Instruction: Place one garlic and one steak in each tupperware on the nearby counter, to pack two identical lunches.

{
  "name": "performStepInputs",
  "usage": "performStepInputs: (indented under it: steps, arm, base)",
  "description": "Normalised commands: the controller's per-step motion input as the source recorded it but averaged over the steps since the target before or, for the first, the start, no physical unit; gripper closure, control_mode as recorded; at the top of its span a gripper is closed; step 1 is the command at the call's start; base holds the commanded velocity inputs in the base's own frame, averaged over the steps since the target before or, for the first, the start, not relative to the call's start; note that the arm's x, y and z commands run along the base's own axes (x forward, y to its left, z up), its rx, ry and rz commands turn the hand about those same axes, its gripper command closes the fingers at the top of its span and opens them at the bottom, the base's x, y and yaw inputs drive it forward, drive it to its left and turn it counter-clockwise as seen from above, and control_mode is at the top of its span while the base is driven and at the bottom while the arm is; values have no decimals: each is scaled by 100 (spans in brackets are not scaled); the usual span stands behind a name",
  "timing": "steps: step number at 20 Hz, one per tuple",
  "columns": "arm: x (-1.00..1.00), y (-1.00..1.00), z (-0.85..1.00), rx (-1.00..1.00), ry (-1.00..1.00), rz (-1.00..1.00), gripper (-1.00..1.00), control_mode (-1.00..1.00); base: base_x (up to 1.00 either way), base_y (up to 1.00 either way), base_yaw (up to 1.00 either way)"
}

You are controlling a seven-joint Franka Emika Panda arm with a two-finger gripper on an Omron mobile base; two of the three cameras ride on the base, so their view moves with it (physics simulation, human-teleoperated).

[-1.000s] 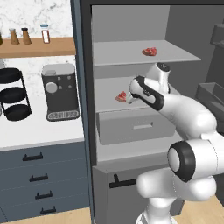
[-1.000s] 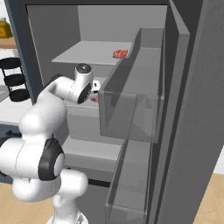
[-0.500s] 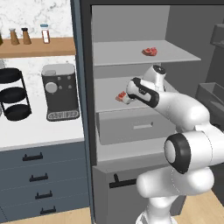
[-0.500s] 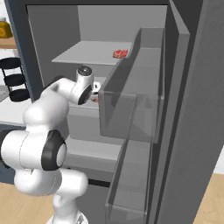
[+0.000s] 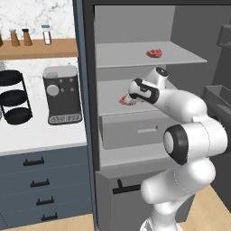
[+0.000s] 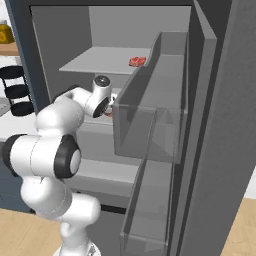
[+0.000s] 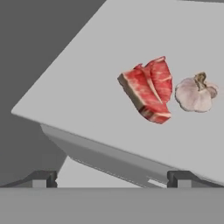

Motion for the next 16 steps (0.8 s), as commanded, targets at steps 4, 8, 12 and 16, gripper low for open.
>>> performStepInputs:
  steps: [4,8,12,16]
  arm:
    - [21,-1,-41,0,4,-2,-100,-100]
    - [12,0,-23,0,0,-1,-100,-100]
    - [1,13,-1,0,0,0,-100,-100]
    - [0,29,0,0,-2,7,-100,-100]
  base:
    - [0,0,0]
    - [0,0,0]
    - [0,0,0]
    - [0,0,0]
